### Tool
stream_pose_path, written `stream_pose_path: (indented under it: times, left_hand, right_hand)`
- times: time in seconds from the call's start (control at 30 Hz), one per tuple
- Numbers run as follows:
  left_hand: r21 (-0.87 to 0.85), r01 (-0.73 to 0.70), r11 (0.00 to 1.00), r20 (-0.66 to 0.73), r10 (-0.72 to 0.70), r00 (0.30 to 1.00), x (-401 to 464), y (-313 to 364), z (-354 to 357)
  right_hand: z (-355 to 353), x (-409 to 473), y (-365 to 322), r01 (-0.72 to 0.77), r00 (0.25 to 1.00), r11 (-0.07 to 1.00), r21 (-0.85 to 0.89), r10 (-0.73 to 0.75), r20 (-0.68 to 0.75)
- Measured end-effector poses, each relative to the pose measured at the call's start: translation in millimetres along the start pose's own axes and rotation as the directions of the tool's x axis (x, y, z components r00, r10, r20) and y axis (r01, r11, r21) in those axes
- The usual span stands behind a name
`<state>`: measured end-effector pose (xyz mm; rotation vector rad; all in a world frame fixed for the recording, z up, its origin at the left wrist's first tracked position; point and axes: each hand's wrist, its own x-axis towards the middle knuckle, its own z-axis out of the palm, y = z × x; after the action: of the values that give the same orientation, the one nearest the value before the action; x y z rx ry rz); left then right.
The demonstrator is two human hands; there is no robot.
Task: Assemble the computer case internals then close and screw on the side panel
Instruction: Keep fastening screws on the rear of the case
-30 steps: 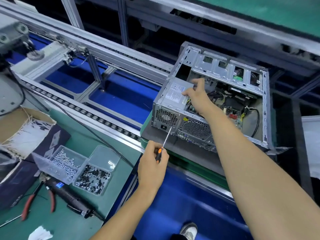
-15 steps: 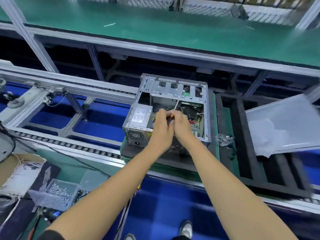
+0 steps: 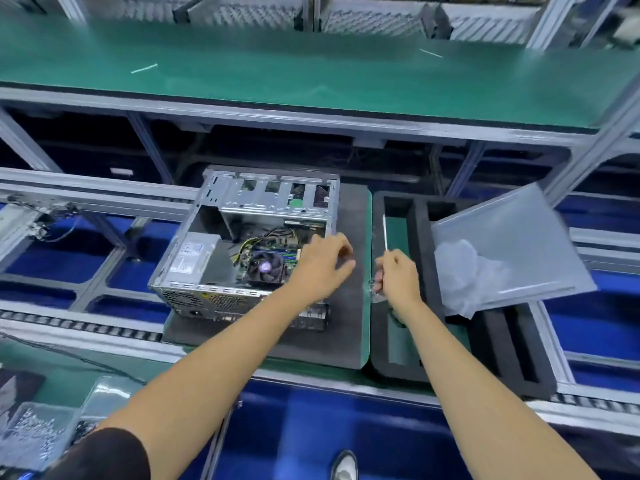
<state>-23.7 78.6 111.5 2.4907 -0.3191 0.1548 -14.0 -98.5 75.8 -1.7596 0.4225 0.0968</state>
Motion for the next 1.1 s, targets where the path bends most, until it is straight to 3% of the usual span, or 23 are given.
stream_pose_path:
  times: [0.13,0.27,0.43,0.6,0.77,0.93,1.1]
  left_hand:
    - [0.21,-0.081,0.974,0.251,0.026,0.968,14.0,17.7,42.8]
    - [0.326,-0.027,0.945,0.382,-0.106,0.918,22.6,31.1,77.4]
    - [0.197,0.187,0.962,0.572,-0.268,0.775,51.4,34.0,95.2]
    - [0.248,0.194,0.949,0.536,-0.302,0.788,78.5,20.4,99.6]
    - [0.257,0.148,0.955,0.617,-0.28,0.735,79.5,7.7,120.3]
    - [0.246,0.048,0.968,0.65,-0.201,0.733,89.2,-5.6,132.0]
    - [0.245,-0.049,0.968,0.713,-0.146,0.686,114.9,-14.8,129.0]
  right_hand:
    - [-30.6,11.0,57.9,-0.079,0.997,0.993,-0.082,0.079,-0.007]
    - [-46.1,12.4,93.7,-0.186,0.982,0.982,-0.03,0.187,0.022]
    - [-57.0,14.5,110.0,-0.241,0.969,0.968,-0.065,0.243,0.033]
    - [-54.5,16.0,104.0,-0.222,0.974,0.972,-0.072,0.224,0.021]
    - [-33.8,29.2,91.8,-0.292,0.953,0.955,0.059,0.295,-0.062]
    - [-14.4,47.4,95.9,-0.332,0.938,0.943,-0.032,0.327,-0.112]
    - [-9.6,54.1,105.1,-0.328,0.94,0.941,-0.086,0.315,-0.13]
